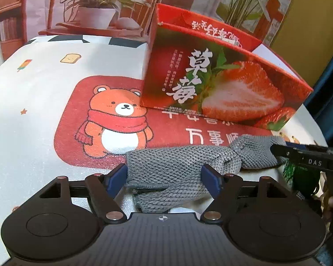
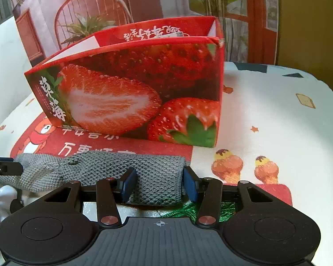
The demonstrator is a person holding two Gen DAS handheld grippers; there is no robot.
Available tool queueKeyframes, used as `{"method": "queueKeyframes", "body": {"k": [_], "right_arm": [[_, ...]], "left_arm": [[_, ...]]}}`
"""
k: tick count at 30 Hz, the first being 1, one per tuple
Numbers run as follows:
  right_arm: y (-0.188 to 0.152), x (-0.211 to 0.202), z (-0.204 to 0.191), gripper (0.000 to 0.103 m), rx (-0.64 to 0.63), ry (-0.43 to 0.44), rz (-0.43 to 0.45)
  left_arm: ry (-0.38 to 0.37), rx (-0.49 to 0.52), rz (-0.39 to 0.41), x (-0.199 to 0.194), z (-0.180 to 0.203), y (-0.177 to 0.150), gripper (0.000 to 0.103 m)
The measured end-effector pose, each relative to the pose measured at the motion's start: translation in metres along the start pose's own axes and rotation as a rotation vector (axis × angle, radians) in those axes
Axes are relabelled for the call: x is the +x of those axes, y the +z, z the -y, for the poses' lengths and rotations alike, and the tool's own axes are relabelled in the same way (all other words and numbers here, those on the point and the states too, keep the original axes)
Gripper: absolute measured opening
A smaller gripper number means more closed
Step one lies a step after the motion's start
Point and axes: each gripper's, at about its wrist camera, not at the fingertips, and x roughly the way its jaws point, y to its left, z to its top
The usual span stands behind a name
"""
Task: Organize soft objects
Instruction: 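Reach down and close both grippers on the grey knit cloth, then lift the grey knit cloth with both grippers and lower it into the box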
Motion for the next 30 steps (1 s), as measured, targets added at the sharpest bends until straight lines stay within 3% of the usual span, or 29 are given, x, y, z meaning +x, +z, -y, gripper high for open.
{"method": "queueKeyframes", "body": {"k": [4,9,15,25,30], "right_arm": [[0.002,0.004,-0.006,0.045,-0.02,0.001,-0.001],[0.004,0.008,-0.011,0.044,-0.033,0.013,0.003],[0.006,0.011,-0.014,0.043,-0.045,0.019,0.005],[0.011,0.008,-0.013,0.024,-0.031,0.072,-0.02],[0.015,0.0,-0.017,0.018,-0.036,0.099,0.006]], "left_arm": [[0.021,0.001,-0.002,0.003,-0.001,-0.002,0.074],[0.048,0.004,0.011,0.009,-0.007,0.001,0.057],[0.061,-0.014,0.023,0.02,-0.007,0.014,0.051],[0.065,-0.025,0.041,0.021,-0.008,0.012,0.046],[0.023,-0.071,0.053,0.015,-0.018,0.011,0.028]]}}
